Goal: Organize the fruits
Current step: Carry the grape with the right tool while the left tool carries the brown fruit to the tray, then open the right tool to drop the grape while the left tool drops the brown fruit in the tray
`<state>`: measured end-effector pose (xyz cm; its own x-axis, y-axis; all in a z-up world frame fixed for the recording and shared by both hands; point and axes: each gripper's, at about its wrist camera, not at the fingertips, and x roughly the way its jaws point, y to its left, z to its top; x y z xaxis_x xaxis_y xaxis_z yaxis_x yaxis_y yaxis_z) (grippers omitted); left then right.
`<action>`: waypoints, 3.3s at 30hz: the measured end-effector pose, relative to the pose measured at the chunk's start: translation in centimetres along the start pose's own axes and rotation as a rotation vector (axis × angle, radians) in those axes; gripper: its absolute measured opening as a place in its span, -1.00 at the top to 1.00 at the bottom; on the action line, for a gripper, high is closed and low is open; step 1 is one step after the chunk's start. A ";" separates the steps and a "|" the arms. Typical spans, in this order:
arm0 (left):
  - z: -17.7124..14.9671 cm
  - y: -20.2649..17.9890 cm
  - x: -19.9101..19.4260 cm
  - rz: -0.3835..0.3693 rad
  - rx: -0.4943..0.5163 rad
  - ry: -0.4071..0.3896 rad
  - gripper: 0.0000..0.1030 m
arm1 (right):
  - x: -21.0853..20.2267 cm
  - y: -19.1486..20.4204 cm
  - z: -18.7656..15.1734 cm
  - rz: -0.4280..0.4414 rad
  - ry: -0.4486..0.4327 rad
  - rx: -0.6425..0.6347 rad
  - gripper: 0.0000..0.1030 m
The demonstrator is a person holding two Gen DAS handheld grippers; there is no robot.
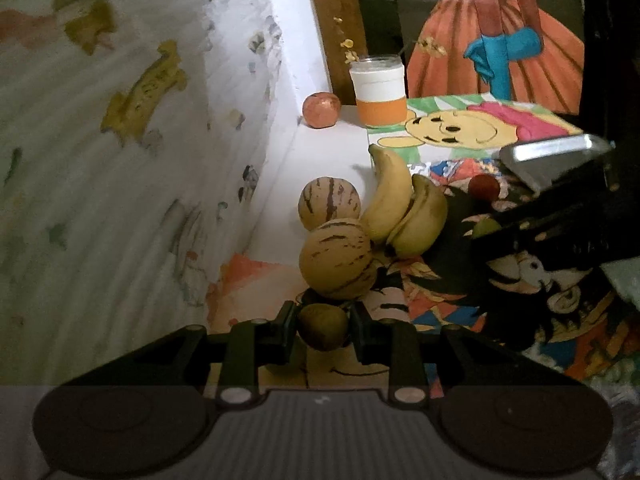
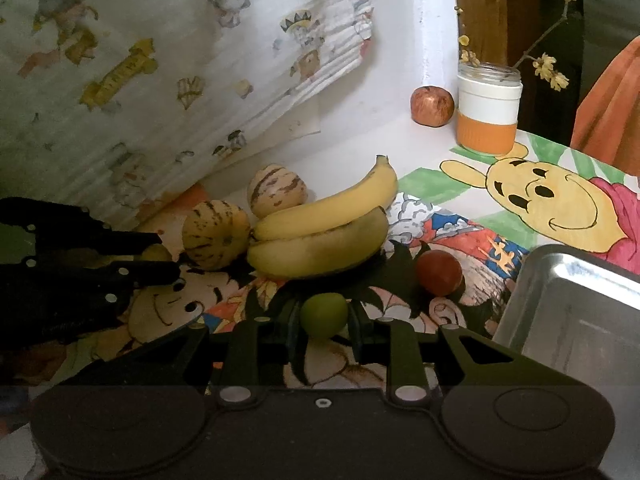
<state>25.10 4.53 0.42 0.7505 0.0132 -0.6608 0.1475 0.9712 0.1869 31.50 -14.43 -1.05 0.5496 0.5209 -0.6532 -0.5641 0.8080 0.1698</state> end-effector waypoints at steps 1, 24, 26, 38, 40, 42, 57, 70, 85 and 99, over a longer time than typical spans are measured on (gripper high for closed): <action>0.0 0.1 -0.1 -0.009 -0.016 0.001 0.39 | -0.2 0.0 -0.1 0.001 0.000 0.003 0.46; -0.6 -3.7 -4.0 -0.234 -0.229 -0.075 0.39 | -9.5 -0.7 -3.9 -0.076 -0.145 0.201 0.46; -0.3 -4.8 -4.5 -0.260 -0.225 -0.091 0.39 | -11.0 -1.1 -4.7 -0.109 -0.160 0.213 0.46; -0.1 -11.9 -5.2 -0.417 -0.193 -0.046 0.39 | -17.9 -3.5 -10.7 -0.260 -0.199 0.319 0.46; -0.2 -13.2 -5.2 -0.433 -0.182 -0.036 0.39 | -18.8 -3.7 -11.9 -0.271 -0.198 0.341 0.46; -0.3 -14.2 -5.1 -0.440 -0.172 -0.027 0.39 | -19.4 -3.9 -13.1 -0.279 -0.194 0.364 0.46; -0.6 -17.7 -4.3 -0.377 -0.133 0.052 0.38 | -18.7 -4.4 -16.0 -0.302 -0.136 0.390 0.46; -0.7 -18.1 -4.5 -0.366 -0.126 0.064 0.38 | -18.8 -4.8 -16.7 -0.310 -0.131 0.406 0.42; -1.1 -16.1 -6.7 -0.358 -0.191 0.011 -0.28 | -20.2 -3.1 -16.7 -0.368 -0.138 0.362 0.04; -2.6 -12.6 -9.2 -0.260 -0.251 -0.031 -0.99 | -21.6 -0.3 -16.1 -0.346 -0.132 0.311 -0.93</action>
<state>14.70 -7.18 2.27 0.7287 -0.2450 -0.6395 0.1762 0.9694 -0.1707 9.90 -30.35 1.08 0.7576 0.2208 -0.6142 -0.1342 0.9736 0.1844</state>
